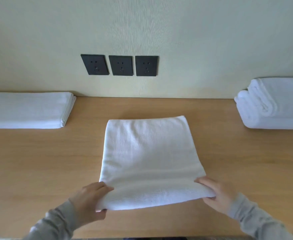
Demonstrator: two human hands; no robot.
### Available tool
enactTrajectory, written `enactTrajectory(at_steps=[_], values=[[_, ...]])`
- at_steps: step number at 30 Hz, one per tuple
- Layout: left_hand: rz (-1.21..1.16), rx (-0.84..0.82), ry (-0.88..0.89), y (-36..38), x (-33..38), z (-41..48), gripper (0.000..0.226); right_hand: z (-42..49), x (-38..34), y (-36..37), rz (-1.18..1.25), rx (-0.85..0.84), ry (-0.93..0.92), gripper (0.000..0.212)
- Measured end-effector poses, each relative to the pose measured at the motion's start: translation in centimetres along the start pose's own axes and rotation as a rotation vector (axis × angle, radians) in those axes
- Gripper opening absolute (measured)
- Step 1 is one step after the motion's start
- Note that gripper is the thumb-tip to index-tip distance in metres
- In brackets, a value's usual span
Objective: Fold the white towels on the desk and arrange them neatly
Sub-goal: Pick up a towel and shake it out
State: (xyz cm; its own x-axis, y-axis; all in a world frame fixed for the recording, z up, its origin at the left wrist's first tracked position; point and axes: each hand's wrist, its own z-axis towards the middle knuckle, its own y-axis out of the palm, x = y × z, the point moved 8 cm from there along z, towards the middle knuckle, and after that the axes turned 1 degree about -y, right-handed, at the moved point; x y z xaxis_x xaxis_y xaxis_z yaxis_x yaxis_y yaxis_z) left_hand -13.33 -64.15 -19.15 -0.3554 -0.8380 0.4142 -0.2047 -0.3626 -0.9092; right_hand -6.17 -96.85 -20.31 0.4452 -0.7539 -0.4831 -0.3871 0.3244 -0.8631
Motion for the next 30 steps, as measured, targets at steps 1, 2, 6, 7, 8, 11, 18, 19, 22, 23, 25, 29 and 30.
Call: enactTrajectory(at_steps=[1, 2, 6, 7, 8, 11, 18, 19, 22, 23, 25, 29, 30], values=[[-0.092, -0.002, -0.068, -1.5, -0.7, -0.1, 0.070, -0.3, 0.6, -1.0, 0.097, -0.003, 0.049, 0.047], [-0.192, -0.002, -0.149, -2.9, -1.8, 0.0, 0.063, -0.3, 1.1, -2.0, 0.218, -0.007, 0.093, 0.048], [-0.690, 0.144, -0.297, -7.6, -6.4, 3.0, 0.056, 3.7, 2.0, -7.8, 0.596, 0.198, 0.140, 0.049], [-0.797, 0.215, -0.356, -8.1, -7.7, 4.2, 0.054, 5.4, 2.5, -8.5, 0.687, 0.276, 0.173, 0.047], [-0.897, 0.282, -0.423, -8.0, -9.0, 5.5, 0.049, 7.0, 3.4, -8.8, 0.763, 0.366, 0.226, 0.042], [-1.076, 0.413, -0.710, -5.3, -12.8, 8.5, 0.043, 11.9, 5.6, -7.5, 0.896, 0.553, 0.414, 0.024], [-0.718, 0.415, -1.039, -0.2, -17.7, 11.7, 0.053, 18.0, 9.0, -2.3, 0.641, 0.466, 0.635, 0.033], [-0.675, 0.403, -1.058, 0.2, -18.2, 11.8, 0.052, 18.5, 9.3, -2.0, 0.636, 0.453, 0.634, 0.032], [-0.632, 0.417, -1.089, 1.4, -19.0, 11.3, 0.045, 19.6, 9.5, -1.4, 0.559, 0.435, 0.634, 0.032], [-0.645, 0.430, -1.089, 1.7, -19.1, 11.0, 0.045, 19.8, 9.4, -1.3, 0.493, 0.429, 0.632, 0.033], [-0.661, 0.439, -1.076, 2.2, -19.1, 10.8, 0.049, 20.1, 9.2, -1.5, 0.372, 0.434, 0.627, 0.035], [-0.688, 0.462, -1.035, 2.2, -18.9, 10.7, 0.055, 20.3, 8.5, -2.5, 0.233, 0.489, 0.598, 0.033], [-0.707, 0.484, -1.025, 2.2, -18.9, 10.5, 0.052, 20.2, 8.3, -2.9, 0.204, 0.516, 0.582, 0.032]])
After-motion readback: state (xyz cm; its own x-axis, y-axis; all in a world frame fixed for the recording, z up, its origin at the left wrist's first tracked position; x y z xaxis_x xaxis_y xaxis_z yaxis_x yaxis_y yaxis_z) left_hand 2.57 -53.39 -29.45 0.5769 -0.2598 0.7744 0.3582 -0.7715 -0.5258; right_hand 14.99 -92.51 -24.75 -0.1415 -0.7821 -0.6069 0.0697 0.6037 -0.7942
